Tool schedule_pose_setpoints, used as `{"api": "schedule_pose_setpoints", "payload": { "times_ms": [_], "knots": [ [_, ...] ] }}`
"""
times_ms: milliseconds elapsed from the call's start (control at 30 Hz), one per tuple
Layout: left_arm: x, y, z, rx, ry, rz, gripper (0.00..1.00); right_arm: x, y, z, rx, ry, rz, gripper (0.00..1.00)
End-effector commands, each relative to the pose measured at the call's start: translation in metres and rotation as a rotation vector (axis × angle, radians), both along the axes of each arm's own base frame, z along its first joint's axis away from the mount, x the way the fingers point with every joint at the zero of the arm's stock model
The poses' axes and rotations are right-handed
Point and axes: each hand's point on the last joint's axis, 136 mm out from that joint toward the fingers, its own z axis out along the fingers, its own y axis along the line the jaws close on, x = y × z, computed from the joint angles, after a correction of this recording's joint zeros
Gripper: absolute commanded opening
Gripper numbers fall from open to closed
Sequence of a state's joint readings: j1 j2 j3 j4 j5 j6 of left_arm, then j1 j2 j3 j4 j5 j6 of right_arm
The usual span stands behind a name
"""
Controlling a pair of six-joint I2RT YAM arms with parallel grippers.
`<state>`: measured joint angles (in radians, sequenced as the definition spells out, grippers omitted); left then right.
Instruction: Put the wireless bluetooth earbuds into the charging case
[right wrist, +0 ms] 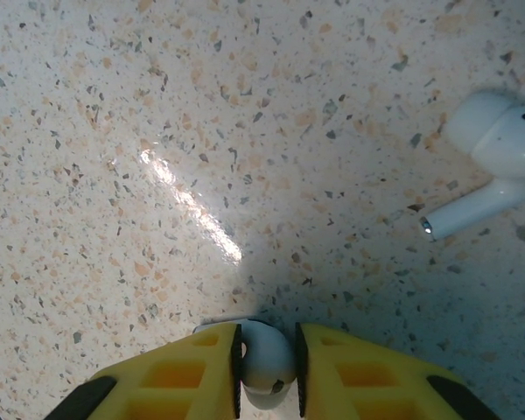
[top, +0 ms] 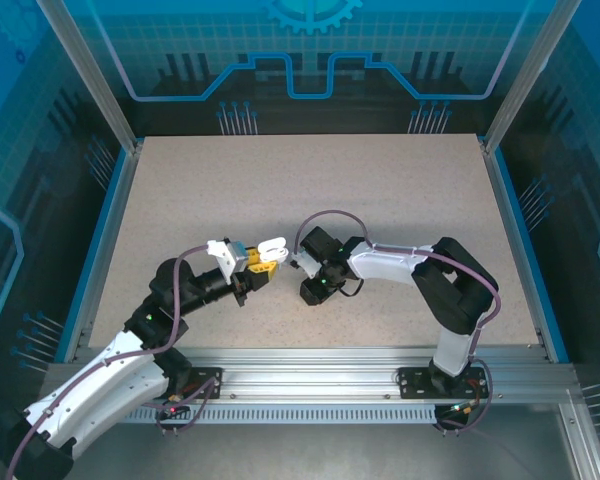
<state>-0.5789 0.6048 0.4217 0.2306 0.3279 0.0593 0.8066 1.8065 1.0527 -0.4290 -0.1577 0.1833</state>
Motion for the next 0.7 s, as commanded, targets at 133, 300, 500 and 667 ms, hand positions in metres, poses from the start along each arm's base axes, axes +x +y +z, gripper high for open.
{"api": "schedule_pose_setpoints", "payload": {
  "times_ms": [133, 300, 500, 667],
  "knots": [
    [0.001, 0.000, 0.002, 0.005, -0.014, 0.009, 0.00, -0.005, -0.005, 0.017, 0.006, -0.048, 0.001, 0.21],
    [0.002, -0.001, 0.000, 0.003, -0.003, 0.007, 0.00, 0.000, -0.012, 0.039, 0.014, -0.132, 0.007, 0.21],
    [0.008, -0.006, -0.009, -0.002, 0.055, 0.006, 0.00, 0.011, -0.026, 0.090, 0.040, -0.315, -0.001, 0.21],
    [0.013, -0.013, -0.011, -0.026, 0.095, -0.012, 0.00, 0.013, -0.038, 0.150, 0.081, -0.522, 0.014, 0.21]
  ]
}}
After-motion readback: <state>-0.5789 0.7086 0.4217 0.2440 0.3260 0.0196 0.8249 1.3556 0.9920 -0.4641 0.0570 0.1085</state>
